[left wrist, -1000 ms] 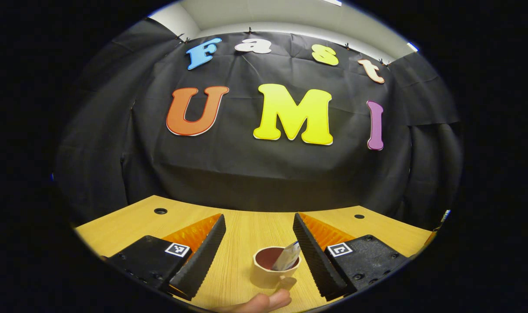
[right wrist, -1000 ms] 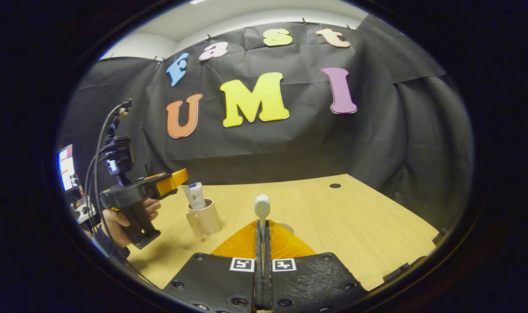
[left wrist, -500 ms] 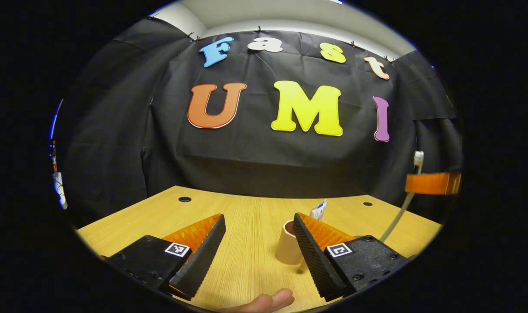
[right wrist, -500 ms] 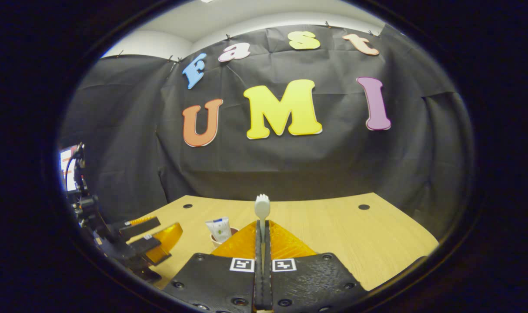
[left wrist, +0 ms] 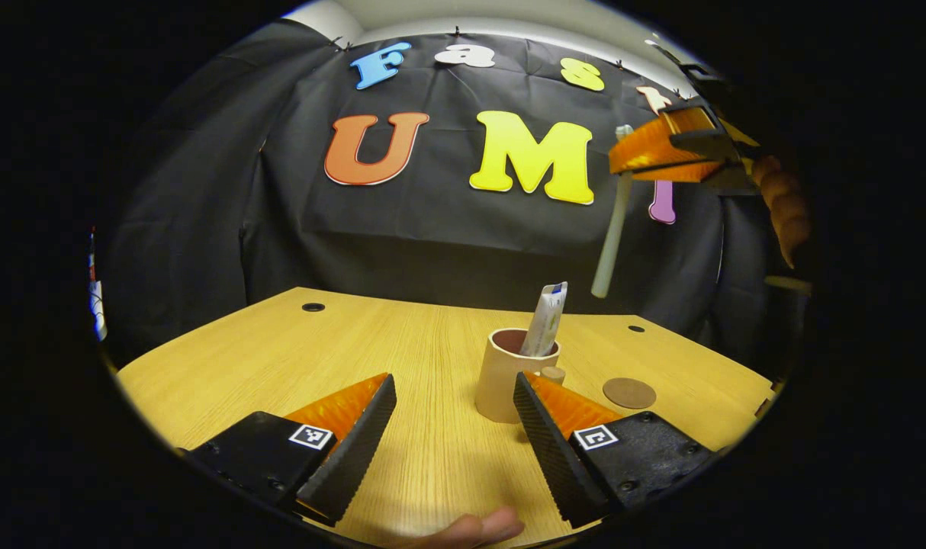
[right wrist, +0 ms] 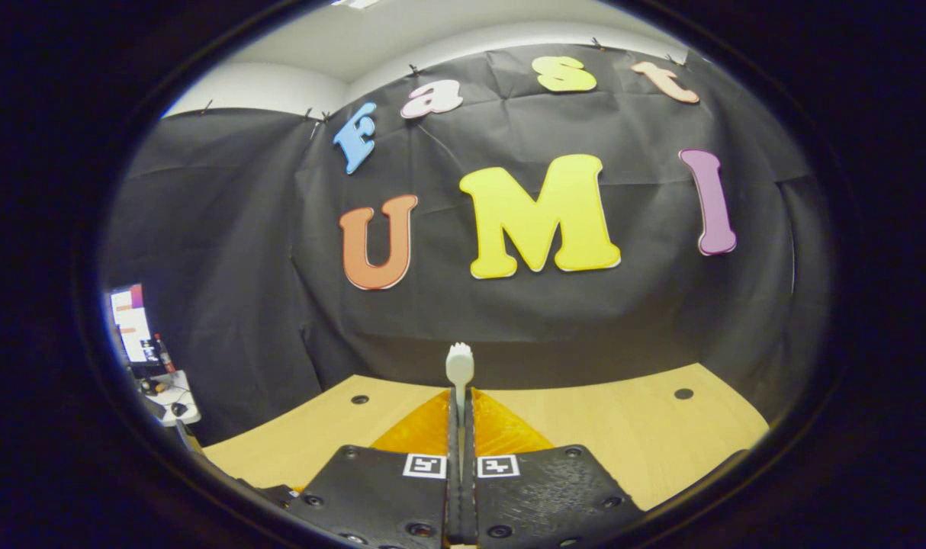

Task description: Put the toothbrush and toothpaste on the desktop into the cup, then pick up the cup and place it on the coaster on the desktop.

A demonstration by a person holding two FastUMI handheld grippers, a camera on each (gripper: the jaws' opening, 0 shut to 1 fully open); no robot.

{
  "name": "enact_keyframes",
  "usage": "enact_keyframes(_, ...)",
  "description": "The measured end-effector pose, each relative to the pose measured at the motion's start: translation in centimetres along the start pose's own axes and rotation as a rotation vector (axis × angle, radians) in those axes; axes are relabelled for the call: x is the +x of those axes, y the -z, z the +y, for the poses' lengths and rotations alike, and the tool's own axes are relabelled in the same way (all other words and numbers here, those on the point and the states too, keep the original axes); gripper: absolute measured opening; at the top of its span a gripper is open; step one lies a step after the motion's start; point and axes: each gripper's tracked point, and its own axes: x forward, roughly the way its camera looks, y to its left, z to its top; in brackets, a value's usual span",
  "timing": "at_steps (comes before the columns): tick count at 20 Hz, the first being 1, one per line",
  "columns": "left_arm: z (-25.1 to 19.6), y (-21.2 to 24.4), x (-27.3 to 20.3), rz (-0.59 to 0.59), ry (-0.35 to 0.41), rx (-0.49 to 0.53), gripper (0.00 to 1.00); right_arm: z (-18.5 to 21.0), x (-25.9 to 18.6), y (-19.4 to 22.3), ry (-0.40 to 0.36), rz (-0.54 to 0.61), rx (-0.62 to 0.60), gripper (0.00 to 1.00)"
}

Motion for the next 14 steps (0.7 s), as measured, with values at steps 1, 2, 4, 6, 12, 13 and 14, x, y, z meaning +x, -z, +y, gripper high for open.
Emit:
enact_keyframes(1,-0.4,0.3,0.1,0.009,0.014,-0.007,0.98,0.6,0.6,-0.3,-0.007,-0.003,0.001,0.00)
enact_keyframes(2,-0.7,0.4,0.1,0.010,0.022,-0.001,0.98,1.0,1.3,-0.6,-0.008,-0.009,0.000,0.00)
enact_keyframes(4,-0.7,0.5,0.2,0.005,0.025,0.008,0.99,1.7,2.5,-0.4,-0.015,-0.004,-0.010,0.00)
enact_keyframes(6,-0.7,1.0,0.2,0.020,0.032,0.009,0.98,2.4,3.7,0.9,-0.023,0.026,-0.011,0.00)
enact_keyframes(12,1.8,0.0,-0.7,-0.020,-0.016,0.051,0.98,2.8,5.9,5.8,-0.023,0.105,-0.021,0.00)
enact_keyframes(13,2.1,0.0,-0.8,-0.022,-0.018,0.049,0.98,2.9,6.1,6.6,-0.026,0.115,-0.020,0.00)
enact_keyframes(14,2.3,0.1,-0.8,-0.021,-0.019,0.046,0.98,3.0,6.2,7.1,-0.028,0.125,-0.020,0.00)
